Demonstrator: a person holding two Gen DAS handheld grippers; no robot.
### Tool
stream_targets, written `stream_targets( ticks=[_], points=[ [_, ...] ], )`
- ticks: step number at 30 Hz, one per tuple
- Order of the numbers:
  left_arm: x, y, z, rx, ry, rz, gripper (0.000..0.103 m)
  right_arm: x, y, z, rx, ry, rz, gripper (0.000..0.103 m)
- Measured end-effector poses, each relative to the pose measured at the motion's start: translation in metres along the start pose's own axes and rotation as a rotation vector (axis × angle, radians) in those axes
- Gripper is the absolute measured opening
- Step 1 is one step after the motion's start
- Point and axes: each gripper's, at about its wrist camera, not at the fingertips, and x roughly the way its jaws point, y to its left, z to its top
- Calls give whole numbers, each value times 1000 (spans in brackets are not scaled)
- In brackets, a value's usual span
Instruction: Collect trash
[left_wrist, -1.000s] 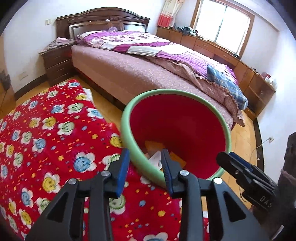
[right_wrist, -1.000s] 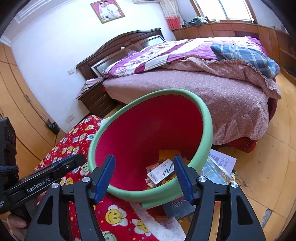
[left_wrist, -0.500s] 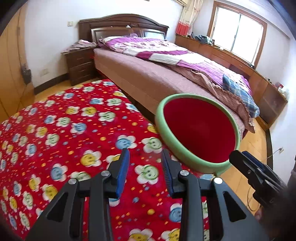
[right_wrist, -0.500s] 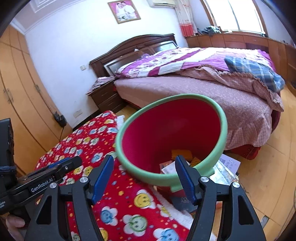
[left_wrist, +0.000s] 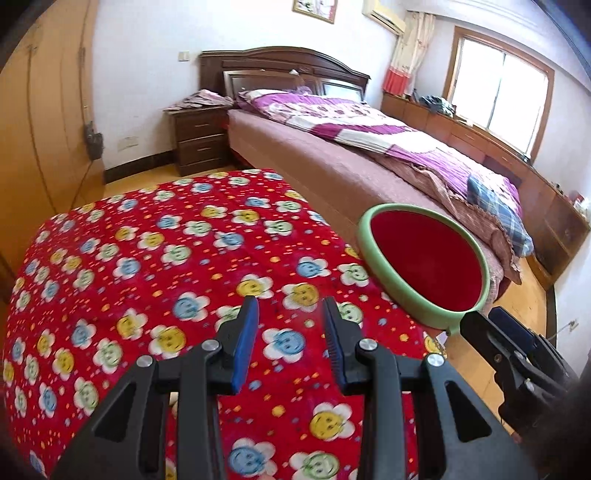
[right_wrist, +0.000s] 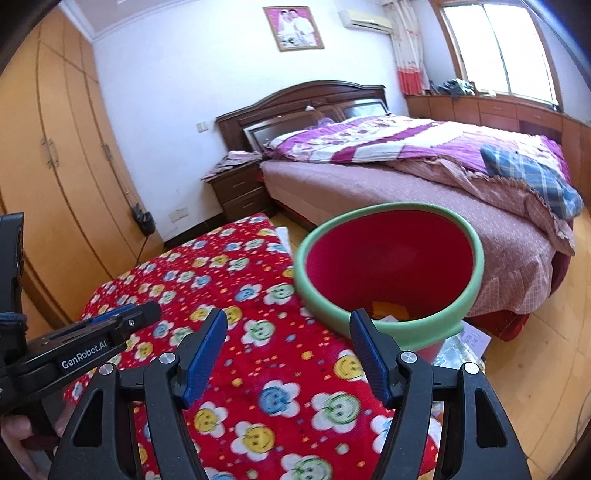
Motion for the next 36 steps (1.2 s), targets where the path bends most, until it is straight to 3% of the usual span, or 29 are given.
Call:
stream_targets(
  ticks=[9, 17, 36],
  points=[
    [-24, 22, -26, -36, -54, 104, 35, -14, 28, -20, -56, -22, 60, 72],
    [-34, 38, -46, -63, -66, 163, 35, -20, 40, -36, -79, -50, 40, 77],
    [-38, 43, -69, -60, -93, 224, 35, -21, 41, -62, -86, -40, 33, 77]
  ],
)
